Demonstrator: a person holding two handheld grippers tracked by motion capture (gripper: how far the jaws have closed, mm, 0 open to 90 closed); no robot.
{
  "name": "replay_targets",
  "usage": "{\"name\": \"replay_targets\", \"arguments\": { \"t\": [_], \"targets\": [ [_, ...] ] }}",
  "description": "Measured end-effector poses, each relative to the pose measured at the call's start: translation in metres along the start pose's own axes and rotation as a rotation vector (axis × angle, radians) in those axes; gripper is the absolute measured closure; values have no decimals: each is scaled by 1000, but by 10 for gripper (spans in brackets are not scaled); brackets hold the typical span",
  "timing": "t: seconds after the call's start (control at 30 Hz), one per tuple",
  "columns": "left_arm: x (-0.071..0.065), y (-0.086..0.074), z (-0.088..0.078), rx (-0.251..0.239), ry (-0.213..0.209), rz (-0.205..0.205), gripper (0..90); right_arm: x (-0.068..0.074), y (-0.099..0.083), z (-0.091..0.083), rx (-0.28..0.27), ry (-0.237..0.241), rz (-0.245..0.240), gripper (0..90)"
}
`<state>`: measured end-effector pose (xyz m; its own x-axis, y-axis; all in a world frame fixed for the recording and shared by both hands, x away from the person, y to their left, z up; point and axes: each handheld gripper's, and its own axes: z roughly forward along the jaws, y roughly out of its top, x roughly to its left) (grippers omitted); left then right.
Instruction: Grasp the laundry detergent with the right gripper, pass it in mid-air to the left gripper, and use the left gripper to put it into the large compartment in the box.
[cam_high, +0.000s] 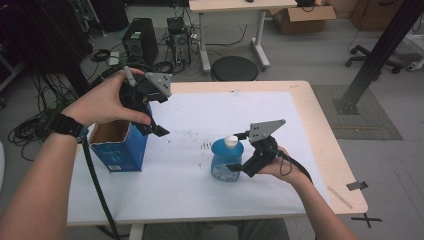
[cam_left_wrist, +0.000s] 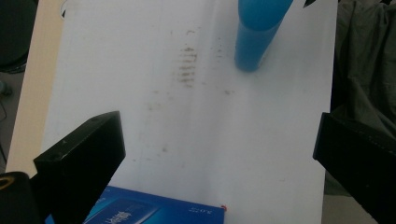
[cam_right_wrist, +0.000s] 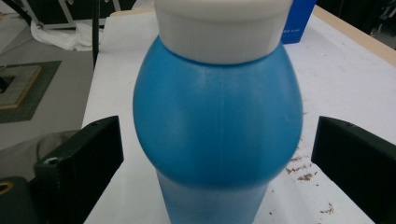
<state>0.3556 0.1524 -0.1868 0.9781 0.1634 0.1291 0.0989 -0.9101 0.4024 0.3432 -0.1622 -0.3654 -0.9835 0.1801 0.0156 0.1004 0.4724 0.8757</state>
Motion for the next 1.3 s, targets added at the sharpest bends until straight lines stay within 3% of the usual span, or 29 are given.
{"name": "replay_targets", "arguments": {
  "t": [0.23,0.6,1.3],
  "targets": [
    [0,-1,3,4,-6,1,28,2,-6,8,-14,-26,16,60],
    [0,0,4,0,-7,5,28,2,-8,10,-46,-13,15,169],
    [-1,0,4,1,-12,5,28,2,-10,12,-39,-18,3,299]
  ]
}}
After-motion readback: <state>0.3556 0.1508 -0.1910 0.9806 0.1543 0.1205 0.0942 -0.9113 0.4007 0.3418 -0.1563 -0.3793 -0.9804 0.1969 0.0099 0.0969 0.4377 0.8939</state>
